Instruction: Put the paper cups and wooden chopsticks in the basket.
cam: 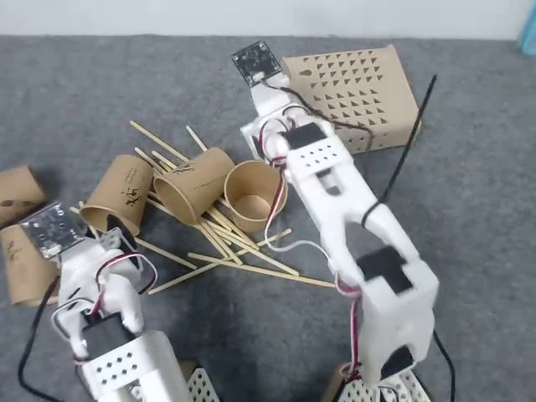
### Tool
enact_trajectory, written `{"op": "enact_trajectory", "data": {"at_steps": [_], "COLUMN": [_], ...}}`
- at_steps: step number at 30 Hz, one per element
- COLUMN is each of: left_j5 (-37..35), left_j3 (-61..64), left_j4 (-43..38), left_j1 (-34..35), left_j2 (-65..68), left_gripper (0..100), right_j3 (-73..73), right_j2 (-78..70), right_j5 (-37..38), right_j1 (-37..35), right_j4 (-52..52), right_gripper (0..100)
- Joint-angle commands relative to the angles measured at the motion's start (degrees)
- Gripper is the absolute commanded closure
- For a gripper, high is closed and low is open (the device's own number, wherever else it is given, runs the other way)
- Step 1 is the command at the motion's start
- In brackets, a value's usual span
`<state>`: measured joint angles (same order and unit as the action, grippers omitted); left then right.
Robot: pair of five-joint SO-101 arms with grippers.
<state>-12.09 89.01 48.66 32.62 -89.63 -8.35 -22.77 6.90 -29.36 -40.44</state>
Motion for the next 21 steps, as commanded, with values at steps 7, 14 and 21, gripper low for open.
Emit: {"op": "enact_trajectory", "data": {"at_steps": [7, 14, 21], "left_j5": [0.62, 0.62, 0.62], "left_j3": [0.04, 0.13, 0.13], "left_j4": [-2.99, -3.08, -3.08], "left_j1": [-0.44, -1.93, -1.93], "left_j2": [-0.7, -0.7, -0.7], "left_gripper": [86, 86, 86], "right_j3": [-7.74, -7.47, -7.38], "right_j2": [-5.05, -0.48, 8.04], "right_j5": [1.23, 1.32, 1.32], "right_j1": [8.22, 16.31, 26.77], "right_j4": [-2.95, -12.53, -21.23], "right_gripper": [99.1, 99.1, 99.1]}}
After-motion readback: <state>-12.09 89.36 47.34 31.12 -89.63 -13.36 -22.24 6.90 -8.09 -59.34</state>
